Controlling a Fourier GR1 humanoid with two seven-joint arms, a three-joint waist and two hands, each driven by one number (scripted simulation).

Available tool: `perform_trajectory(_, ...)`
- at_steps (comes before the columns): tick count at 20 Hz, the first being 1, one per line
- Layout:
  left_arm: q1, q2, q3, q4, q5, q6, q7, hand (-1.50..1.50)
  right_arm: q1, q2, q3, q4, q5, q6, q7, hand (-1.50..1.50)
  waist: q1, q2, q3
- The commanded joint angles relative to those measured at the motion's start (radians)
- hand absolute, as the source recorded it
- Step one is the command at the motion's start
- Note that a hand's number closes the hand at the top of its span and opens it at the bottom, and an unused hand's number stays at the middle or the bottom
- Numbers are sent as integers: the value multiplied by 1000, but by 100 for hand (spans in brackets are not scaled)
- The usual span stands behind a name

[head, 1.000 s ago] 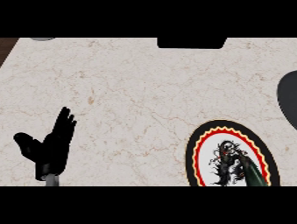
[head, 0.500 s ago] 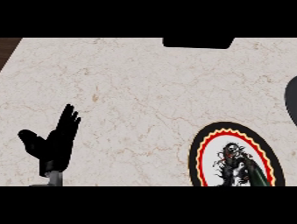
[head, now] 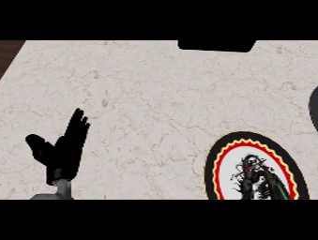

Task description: Pick the lemon from the plate and place it in the pan

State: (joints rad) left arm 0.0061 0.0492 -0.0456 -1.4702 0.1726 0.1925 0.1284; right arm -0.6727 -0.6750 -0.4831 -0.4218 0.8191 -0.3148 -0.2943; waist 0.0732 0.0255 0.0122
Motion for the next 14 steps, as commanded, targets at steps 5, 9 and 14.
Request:
perform_trajectory(5, 28, 22, 21, 33, 24, -32, 11, 0, -91, -1, -209, 82, -266, 194, -244, -150, -19, 1, -2)
perform_trajectory(9, 56, -2, 4, 1, -3, 9, 1, 0, -86, -78, -313, 148, -375, 351, -270, -150, -28, -4, -3)
perform_trajectory(14, 66, 6, 18, 8, -2, 9, -5, 0, -23, -173, -387, 216, -466, 609, -307, -150, -52, -10, -5)
